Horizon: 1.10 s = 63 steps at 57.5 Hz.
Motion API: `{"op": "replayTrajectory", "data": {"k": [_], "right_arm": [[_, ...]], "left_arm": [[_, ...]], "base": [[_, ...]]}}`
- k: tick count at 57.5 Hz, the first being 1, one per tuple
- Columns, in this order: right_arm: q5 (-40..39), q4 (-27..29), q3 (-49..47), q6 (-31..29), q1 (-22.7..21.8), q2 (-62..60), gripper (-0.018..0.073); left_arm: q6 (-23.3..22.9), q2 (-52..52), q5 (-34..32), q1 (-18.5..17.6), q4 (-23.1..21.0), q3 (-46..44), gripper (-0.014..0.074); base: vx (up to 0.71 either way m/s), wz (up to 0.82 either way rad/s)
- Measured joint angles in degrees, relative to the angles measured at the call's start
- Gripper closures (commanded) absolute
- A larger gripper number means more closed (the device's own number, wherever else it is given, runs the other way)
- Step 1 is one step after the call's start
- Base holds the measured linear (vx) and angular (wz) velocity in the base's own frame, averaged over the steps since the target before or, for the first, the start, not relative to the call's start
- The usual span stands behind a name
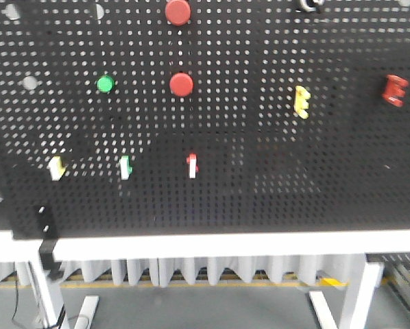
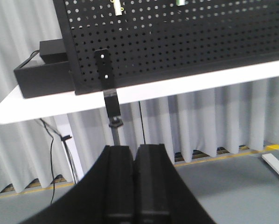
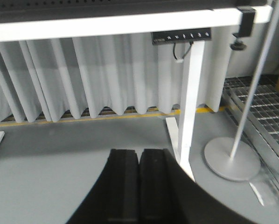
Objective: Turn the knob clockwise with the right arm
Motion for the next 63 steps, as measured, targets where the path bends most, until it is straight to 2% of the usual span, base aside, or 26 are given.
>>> {"op": "replayTrajectory", "data": {"k": [37, 63], "right_arm": [[0.0, 0.0, 0.0, 0.0, 0.0, 0.0, 0.0567], [-0.04, 0.0, 0.0, 0.0, 0.0, 0.0, 0.0567]], "left_arm": [[0.0, 0.0, 0.0, 0.0, 0.0, 0.0, 0.0603], [0.0, 0.0, 0.0, 0.0, 0.0, 0.0, 0.0603]], "base": [[0.36, 0.04], [0.11, 0.06]]}}
